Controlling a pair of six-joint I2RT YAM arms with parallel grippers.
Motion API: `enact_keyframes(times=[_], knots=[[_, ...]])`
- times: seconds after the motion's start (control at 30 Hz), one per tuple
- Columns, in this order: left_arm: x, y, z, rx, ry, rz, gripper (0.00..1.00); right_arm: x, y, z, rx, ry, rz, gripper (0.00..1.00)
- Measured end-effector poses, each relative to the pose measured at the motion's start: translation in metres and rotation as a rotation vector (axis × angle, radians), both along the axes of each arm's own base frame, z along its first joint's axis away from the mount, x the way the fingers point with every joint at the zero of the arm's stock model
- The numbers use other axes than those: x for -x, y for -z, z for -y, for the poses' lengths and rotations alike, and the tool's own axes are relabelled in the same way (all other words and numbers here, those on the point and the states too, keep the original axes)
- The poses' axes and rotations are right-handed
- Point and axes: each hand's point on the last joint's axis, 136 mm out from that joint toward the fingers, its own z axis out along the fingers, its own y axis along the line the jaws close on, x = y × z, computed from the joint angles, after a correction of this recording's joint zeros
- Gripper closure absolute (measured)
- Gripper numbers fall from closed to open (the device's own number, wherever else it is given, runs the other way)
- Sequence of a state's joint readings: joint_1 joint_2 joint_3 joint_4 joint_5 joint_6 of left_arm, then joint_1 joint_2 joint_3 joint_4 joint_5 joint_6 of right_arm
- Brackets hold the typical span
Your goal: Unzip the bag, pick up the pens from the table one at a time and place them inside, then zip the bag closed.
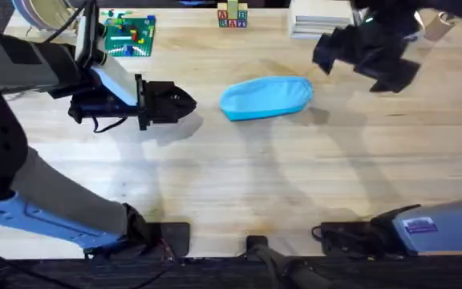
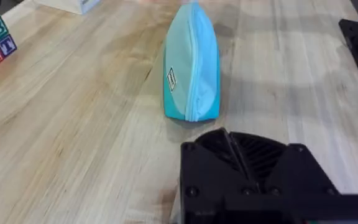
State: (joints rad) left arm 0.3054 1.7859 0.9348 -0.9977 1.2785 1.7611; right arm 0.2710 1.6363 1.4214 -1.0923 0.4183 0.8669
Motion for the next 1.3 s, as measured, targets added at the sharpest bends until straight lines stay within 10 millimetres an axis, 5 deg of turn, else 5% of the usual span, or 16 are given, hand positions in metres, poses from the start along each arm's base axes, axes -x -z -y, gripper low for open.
enact_keyframes(times=[0.2,0.3,0.67,0.7,0.73,1.13,1.3], knots=[[0.000,0.000,0.000,0.000,0.000,0.000,0.961,0.022,-0.047,0.006,-0.026,-0.012,0.103,0.004],[0.000,0.000,0.000,0.000,0.000,0.000,0.961,0.056,-0.076,0.000,-0.065,-0.210,0.091,0.005],[0.000,0.000,0.000,0.000,0.000,0.000,0.955,0.085,-0.105,-0.038,-0.126,-0.609,0.140,0.004],[0.000,0.000,0.000,0.000,0.000,0.000,0.924,0.087,-0.106,-0.038,-0.125,-0.618,0.142,0.004],[0.000,0.001,0.000,-0.005,0.001,-0.003,0.012,0.096,-0.109,-0.038,-0.122,-0.647,0.139,0.004],[0.009,-0.004,0.002,0.012,0.005,-0.086,0.006,0.123,-0.142,-0.029,-0.127,-0.656,0.296,0.004],[0.000,-0.037,-0.005,-0.053,0.029,-0.118,0.006,0.138,-0.155,-0.024,-0.111,-0.686,0.355,0.004]])
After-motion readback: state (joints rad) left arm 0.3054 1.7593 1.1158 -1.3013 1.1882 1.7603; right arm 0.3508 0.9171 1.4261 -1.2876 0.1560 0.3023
